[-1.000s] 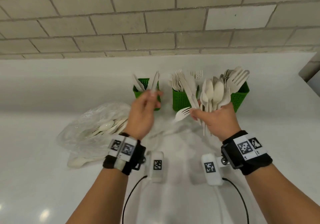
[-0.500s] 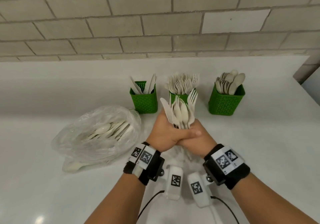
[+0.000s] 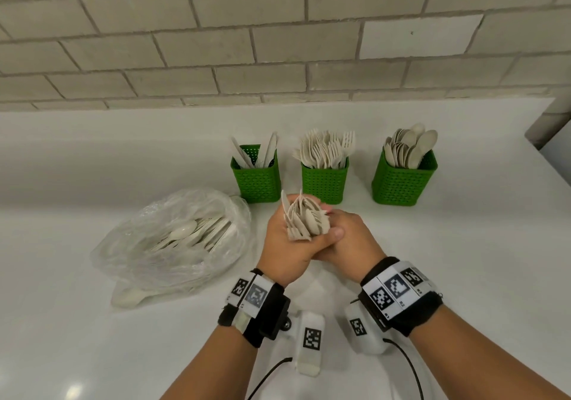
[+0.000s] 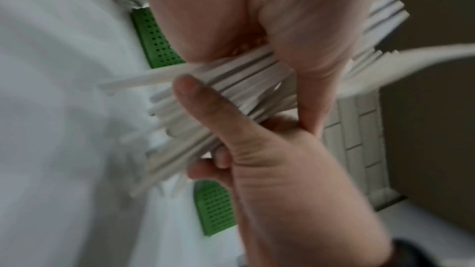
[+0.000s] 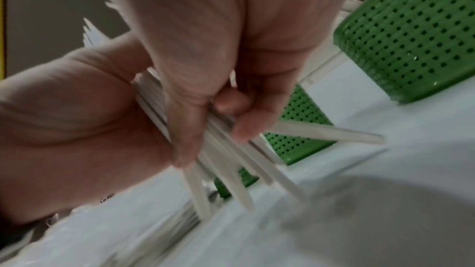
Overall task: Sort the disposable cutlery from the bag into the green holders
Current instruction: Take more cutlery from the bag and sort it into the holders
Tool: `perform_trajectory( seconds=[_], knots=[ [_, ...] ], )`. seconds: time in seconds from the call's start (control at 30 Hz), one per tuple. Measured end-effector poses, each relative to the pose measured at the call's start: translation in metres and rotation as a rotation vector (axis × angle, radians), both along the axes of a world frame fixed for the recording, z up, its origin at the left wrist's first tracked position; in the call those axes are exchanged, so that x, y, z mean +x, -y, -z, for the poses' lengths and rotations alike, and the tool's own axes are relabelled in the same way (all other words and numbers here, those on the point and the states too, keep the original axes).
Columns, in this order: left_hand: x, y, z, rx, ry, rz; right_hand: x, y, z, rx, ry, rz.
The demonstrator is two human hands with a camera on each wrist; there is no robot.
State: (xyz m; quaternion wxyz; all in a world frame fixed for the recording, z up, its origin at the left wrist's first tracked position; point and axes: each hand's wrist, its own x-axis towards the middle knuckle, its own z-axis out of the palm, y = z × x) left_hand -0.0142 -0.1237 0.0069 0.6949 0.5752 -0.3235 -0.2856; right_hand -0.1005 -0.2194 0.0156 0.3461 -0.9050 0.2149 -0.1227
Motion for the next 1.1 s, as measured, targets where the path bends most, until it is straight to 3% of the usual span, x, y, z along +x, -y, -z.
perform_trajectory(
  seconds=[0.07, 0.2, 0.3, 0.37, 0.43, 0.5, 0.63, 0.77, 0.87, 1.0, 1.1],
  knots=[
    [0.004, 0.001, -0.001, -0.014, 0.013, 0.024, -0.002, -0.003, 0.002, 0.128, 0.135, 0.006],
    [0.002, 0.004, 0.006, 0.079, -0.057, 0.011, -0.004, -0.005, 0.01, 0.144, 0.011, -0.033],
    [-0.002, 0.007, 0.005, 0.069, 0.002, -0.03, -0.005, -0.007, 0.009, 0.089, 0.171, 0.012],
    [-0.001, 0.013, 0.01, 0.143, -0.025, -0.038, -0.005, -0.005, 0.015, 0.057, 0.065, -0.017],
    [0.0, 0.017, 0.018, 0.263, -0.059, -0.052, -0.005, -0.002, 0.016, 0.042, -0.219, -0.056],
    [0.003, 0.018, 0.021, 0.305, -0.033, -0.085, -0.005, 0.002, 0.016, 0.067, -0.276, -0.053],
    [0.013, 0.016, 0.008, 0.213, -0.042, -0.124, -0.013, 0.017, 0.005, 0.346, -0.072, -0.011],
    [0.013, 0.011, -0.001, 0.178, -0.081, 0.032, -0.014, 0.033, -0.031, 0.585, 0.294, 0.248],
    [0.003, 0.008, -0.009, 0.178, -0.169, 0.177, -0.01, 0.033, -0.05, 0.497, 0.395, 0.214],
    [0.003, 0.006, -0.014, 0.164, -0.222, 0.128, -0.008, 0.034, -0.052, 0.459, 0.382, 0.152],
    [0.005, 0.007, -0.01, 0.254, 0.013, 0.025, -0.006, 0.034, -0.047, 0.427, 0.358, 0.232]
  ],
)
